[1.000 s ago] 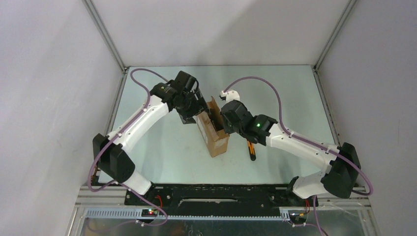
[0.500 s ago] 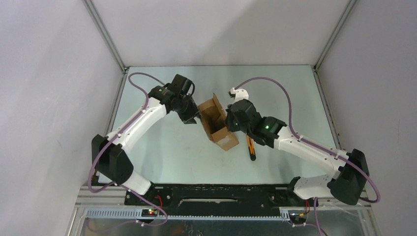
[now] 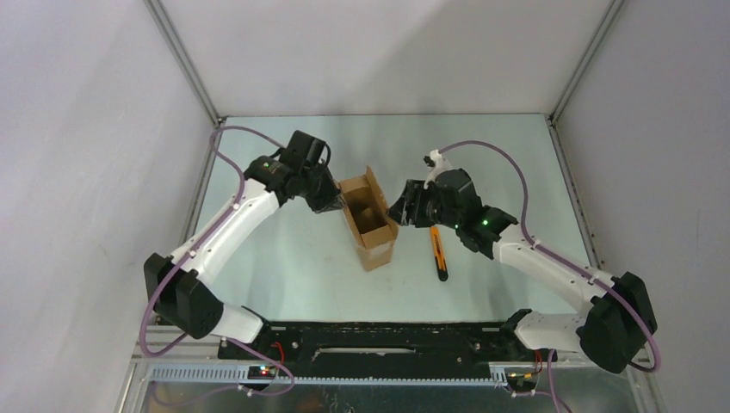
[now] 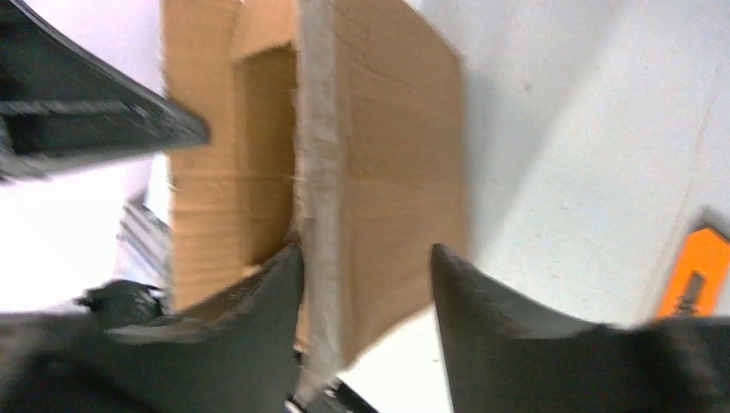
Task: Unpack the express box
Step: Open the express box at the center of the board, then pick up the express box from the center of the board.
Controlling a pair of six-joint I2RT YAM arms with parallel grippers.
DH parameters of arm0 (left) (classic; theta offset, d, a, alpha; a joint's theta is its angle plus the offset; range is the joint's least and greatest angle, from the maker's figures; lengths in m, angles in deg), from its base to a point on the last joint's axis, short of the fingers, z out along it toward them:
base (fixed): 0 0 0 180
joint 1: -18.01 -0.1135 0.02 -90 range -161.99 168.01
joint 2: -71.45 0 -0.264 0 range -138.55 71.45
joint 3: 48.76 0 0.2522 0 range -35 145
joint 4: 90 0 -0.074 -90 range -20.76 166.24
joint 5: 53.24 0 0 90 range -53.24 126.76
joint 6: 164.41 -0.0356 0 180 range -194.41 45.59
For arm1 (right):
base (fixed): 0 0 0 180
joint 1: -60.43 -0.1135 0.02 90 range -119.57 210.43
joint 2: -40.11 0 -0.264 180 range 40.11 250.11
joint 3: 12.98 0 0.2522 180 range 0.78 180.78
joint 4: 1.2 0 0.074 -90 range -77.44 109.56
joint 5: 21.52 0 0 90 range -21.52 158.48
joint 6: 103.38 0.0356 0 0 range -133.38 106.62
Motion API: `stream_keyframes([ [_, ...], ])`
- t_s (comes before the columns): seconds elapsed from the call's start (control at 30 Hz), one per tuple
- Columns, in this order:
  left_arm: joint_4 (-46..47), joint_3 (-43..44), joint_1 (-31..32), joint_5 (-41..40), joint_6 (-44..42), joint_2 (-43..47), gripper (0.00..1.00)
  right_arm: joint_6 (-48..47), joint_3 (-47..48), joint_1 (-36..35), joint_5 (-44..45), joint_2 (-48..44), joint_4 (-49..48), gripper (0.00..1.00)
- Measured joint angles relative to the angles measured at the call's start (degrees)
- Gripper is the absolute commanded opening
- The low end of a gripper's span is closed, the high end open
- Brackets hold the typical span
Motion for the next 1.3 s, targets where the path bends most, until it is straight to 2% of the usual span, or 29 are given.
stream_keyframes([
  [0.17,-6.2,6.0,-0.3,-2.4,-1.0,-0.9,0.0,-3.8,3.5,-3.6,5.0,-1.3,5.0,0.72],
  [0.4,-7.8,6.8,-0.6,-2.4,-0.9,-3.4,0.0,-11.8,11.6,-19.0,15.8,-5.5,4.3,0.72],
  [0.5,-8.4,7.4,-0.6,-2.3,-0.9,-4.0,0.0,-15.4,12.6,-22.0,17.4,-2.7,2.1,0.73],
  [0.73,-8.8,8.3,-0.6,-1.9,-0.9,-4.7,0.0,-22.4,12.1,-24.8,21.0,10.4,1.4,0.71],
  [1.03,-9.1,8.9,-0.6,-1.2,-0.9,-5.1,0.0,-25.9,12.1,-27.1,26.2,16.2,0.1,0.36],
  [1.1,-9.4,9.4,-0.6,-1.2,-1.0,-5.6,0.0,-25.7,12.1,-27.1,26.5,17.0,0.0,0.23],
  [1.13,-9.6,9.8,-0.6,-1.2,-1.0,-6.0,0.01,-25.6,12.2,-27.1,26.6,17.3,0.0,0.13],
  [1.17,-9.9,10.3,-0.6,-1.1,-1.0,-6.3,0.08,-25.4,12.2,-26.9,26.7,17.4,0.0,0.02],
  [1.3,-12.4,13.0,-1.2,-1.5,-2.1,-7.8,0.78,-22.5,12.3,-23.7,24.7,17.4,1.2,0.0],
])
